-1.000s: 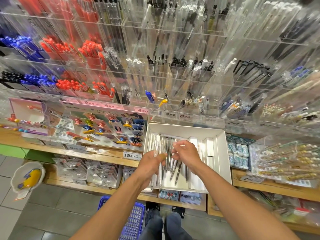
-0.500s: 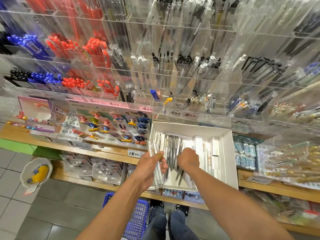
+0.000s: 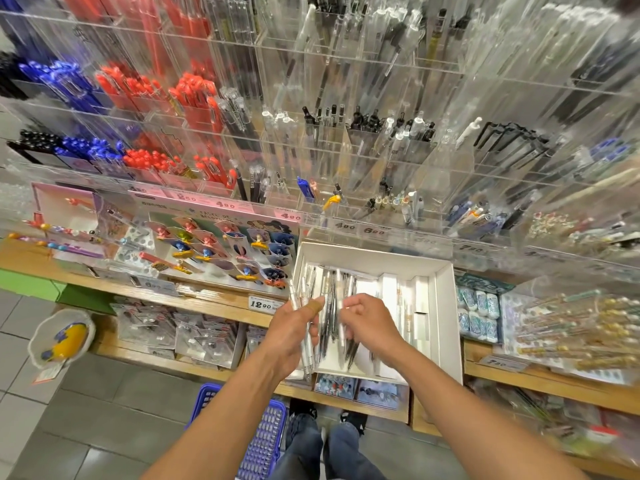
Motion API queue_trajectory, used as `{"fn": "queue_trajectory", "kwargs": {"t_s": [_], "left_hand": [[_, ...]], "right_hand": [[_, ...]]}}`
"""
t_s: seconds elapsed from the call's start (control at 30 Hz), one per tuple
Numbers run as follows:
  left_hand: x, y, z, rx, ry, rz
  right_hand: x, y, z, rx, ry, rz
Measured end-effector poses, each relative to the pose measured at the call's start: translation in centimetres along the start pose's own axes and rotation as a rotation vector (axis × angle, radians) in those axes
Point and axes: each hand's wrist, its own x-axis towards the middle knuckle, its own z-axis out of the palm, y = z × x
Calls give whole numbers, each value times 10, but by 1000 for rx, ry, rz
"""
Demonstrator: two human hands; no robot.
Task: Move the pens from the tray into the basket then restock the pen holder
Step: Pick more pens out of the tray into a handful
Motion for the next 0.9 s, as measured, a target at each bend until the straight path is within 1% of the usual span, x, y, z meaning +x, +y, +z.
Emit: {"fn": "queue_trajectory", "kwargs": {"t_s": [0.07, 0.17, 0.23, 0.27, 0.3, 0.33, 0.4, 0.43, 0.5, 0.57, 0.67, 0.8, 0.9], "left_hand": [[-3, 2, 4, -1, -29, 15], [-6, 2, 6, -52, -39, -15], [-5, 5, 3, -83, -22, -21], [-5, 6, 1, -88, -3, -18], [-4, 7, -2, -91, 30, -13], [-3, 7, -5, -101, 57, -9], [-3, 8, -9, -152, 55, -20], [-4, 8, -12, -182, 38, -29], [-7, 9, -16, -212, 1, -44], [-10, 10, -20, -219, -18, -49], [-12, 10, -26, -234, -32, -46], [-16, 10, -30, -233, -36, -47], [-15, 10, -32, -213, -17, -40]], "right_hand": [[-14, -8, 4, 74, -115, -80], [-22, -13, 11, 142, -224, -154], [-14, -10, 9, 254, -235, -115], [-5, -5, 7, 302, -207, -69], [5, -1, 6, 295, -143, -12], [16, 5, 5, 203, -39, 44], [37, 21, 5, -65, 164, 138], [45, 27, 7, -178, 217, 159], [57, 37, 13, -363, 229, 169], [67, 40, 20, -470, 239, 173], [76, 39, 26, -550, 255, 187], [81, 37, 29, -694, 224, 205], [78, 31, 27, -708, 207, 209]]}}
